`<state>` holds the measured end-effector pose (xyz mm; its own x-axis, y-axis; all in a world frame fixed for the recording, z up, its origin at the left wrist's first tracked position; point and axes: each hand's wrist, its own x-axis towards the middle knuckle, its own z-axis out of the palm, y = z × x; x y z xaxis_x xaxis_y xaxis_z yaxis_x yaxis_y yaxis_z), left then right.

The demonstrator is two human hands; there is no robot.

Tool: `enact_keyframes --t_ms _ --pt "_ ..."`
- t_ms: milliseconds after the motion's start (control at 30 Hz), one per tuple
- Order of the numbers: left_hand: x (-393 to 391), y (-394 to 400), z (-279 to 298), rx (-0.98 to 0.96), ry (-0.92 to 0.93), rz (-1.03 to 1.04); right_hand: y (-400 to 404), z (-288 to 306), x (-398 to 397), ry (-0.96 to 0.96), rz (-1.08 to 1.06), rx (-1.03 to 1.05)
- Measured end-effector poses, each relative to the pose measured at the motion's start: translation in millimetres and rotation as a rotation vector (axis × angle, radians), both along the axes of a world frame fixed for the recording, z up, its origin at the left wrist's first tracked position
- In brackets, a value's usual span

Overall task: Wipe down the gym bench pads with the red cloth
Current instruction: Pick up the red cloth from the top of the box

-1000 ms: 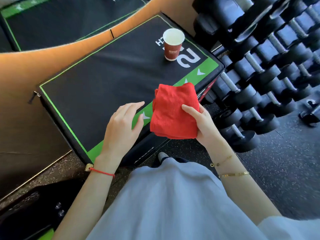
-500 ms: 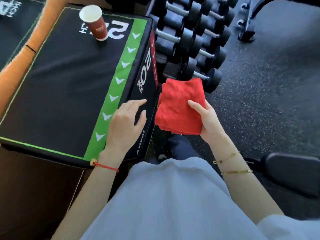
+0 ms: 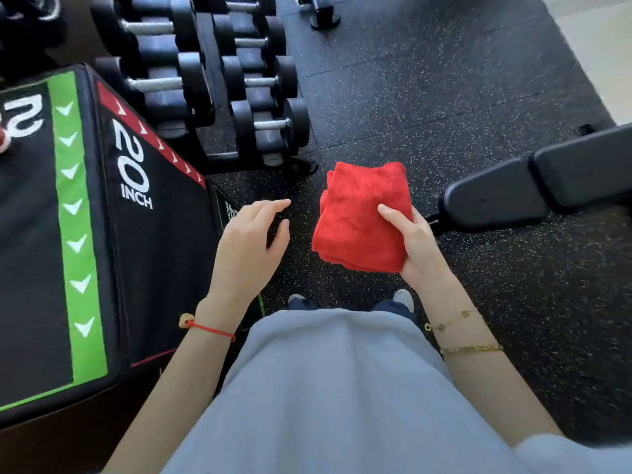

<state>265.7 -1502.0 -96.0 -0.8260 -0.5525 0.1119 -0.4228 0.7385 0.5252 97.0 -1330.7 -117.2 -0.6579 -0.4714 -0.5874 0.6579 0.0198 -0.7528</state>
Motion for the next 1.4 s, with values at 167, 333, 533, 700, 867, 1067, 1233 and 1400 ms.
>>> enact_keyframes --t_ms 167,333,533,700,867,1067,1233,1400 --pt "-65.9 65.2 0.7 -0.017 0.008 -0.136 90.8 5.8 -38.6 -0.003 -0.135 -0.005" --pt "-131.9 151.5 -4.3 0.012 0.055 -0.213 195.3 8.4 -84.5 0.015 -0.225 0.037" --pt "-204.9 248.0 -18.9 0.030 0.060 -0.259 302.9 9.3 -139.0 0.019 -0.296 0.087" --pt "-248.6 298.6 -23.9 0.042 0.016 -0.290 357.5 5.3 -175.8 0.016 -0.355 0.088" --pt "-289.5 324.1 -31.5 0.029 -0.013 -0.312 388.0 -5.1 -214.1 -0.007 -0.388 0.078" --pt "-345.6 341.6 -41.8 0.021 0.000 -0.315 402.1 -18.2 -268.9 0.005 -0.383 0.079" --pt "-394.0 346.0 -55.2 0.023 0.017 -0.266 404.7 -31.9 -326.9 -0.015 -0.340 0.087" --pt "-438.8 345.9 -69.9 0.006 -0.008 -0.207 398.2 -42.4 -384.5 -0.035 -0.259 0.134"
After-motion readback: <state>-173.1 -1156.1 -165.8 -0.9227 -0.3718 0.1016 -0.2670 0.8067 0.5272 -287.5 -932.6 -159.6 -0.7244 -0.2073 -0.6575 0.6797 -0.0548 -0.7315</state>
